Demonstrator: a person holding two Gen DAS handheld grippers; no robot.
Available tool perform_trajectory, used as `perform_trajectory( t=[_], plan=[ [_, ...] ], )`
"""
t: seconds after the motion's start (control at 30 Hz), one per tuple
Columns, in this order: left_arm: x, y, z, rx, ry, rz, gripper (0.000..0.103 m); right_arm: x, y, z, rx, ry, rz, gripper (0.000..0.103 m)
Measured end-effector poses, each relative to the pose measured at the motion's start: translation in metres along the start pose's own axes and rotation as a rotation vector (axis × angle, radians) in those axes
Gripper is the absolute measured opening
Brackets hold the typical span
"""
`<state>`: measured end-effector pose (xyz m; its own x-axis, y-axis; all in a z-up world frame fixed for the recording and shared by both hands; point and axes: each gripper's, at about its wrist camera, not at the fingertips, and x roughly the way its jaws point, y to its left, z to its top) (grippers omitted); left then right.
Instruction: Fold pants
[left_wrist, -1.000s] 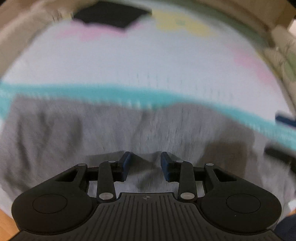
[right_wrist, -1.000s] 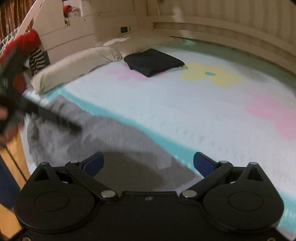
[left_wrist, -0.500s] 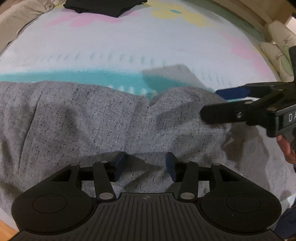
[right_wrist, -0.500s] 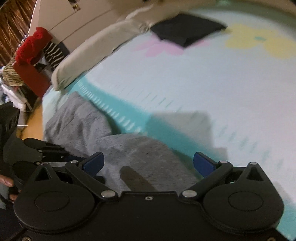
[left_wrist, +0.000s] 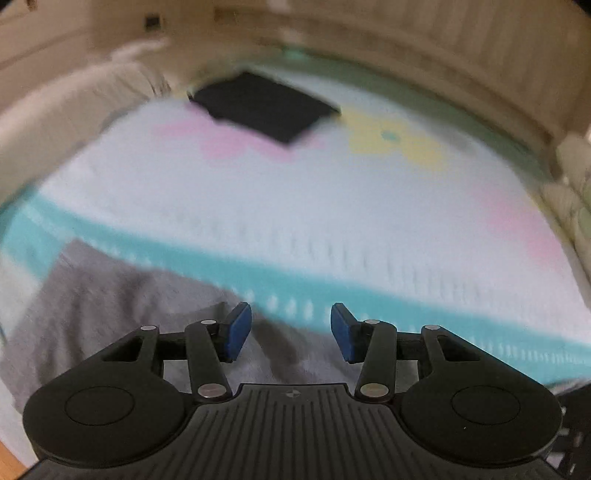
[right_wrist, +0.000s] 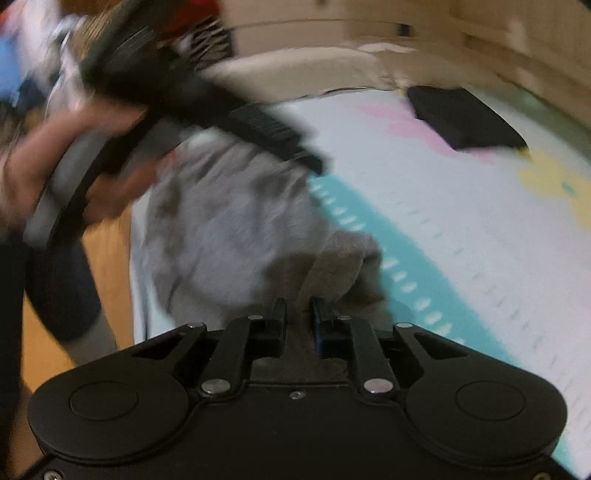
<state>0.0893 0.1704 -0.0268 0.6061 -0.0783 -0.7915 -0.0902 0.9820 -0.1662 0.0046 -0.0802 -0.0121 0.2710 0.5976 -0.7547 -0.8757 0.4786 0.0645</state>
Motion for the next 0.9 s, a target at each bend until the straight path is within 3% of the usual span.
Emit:
perform_trajectory(
  t=[0.1,0.23,0.27,0.4,0.5,0.6,0.77,0.83,0.87,0.9],
  plan=[
    [0.022,0.002,-0.008,-0.002,0.153,0.034,0.046,0.011,0.020,-0.009,-0.069,0.062,0.005,0.016],
    [0.025,0.003,-0.013,-0.001,0.169,0.037,0.046,0.010,0.029,-0.012,-0.113,0.069,-0.034,0.017],
    [0.023,0.003,-0.014,0.002,0.168,0.040,0.046,0.004,0.027,-0.008,-0.098,0.040,-0.039,0.021],
    [0.024,-0.008,-0.016,0.012,0.171,0.064,0.046,-0.022,-0.005,0.015,0.061,-0.114,-0.109,0.083],
    [0.022,-0.019,-0.019,0.044,0.165,0.080,0.047,-0.017,-0.037,0.035,0.157,-0.142,-0.123,0.081],
    [0.025,-0.022,-0.022,0.066,0.159,0.088,0.047,0.006,-0.072,0.053,0.253,-0.073,-0.080,0.081],
    [0.025,-0.022,-0.027,0.091,0.146,0.093,0.047,0.050,-0.102,0.059,0.376,0.056,0.014,0.066],
    [0.019,-0.019,-0.027,0.059,0.129,0.095,0.046,0.058,-0.097,0.051,0.377,0.096,0.026,0.036],
    [0.011,-0.016,-0.027,0.012,0.106,0.100,0.046,0.061,-0.092,0.049,0.352,0.109,0.022,0.012],
    [0.004,-0.012,-0.027,-0.027,0.078,0.105,0.047,0.060,-0.083,0.045,0.314,0.104,0.008,0.013]
  ],
)
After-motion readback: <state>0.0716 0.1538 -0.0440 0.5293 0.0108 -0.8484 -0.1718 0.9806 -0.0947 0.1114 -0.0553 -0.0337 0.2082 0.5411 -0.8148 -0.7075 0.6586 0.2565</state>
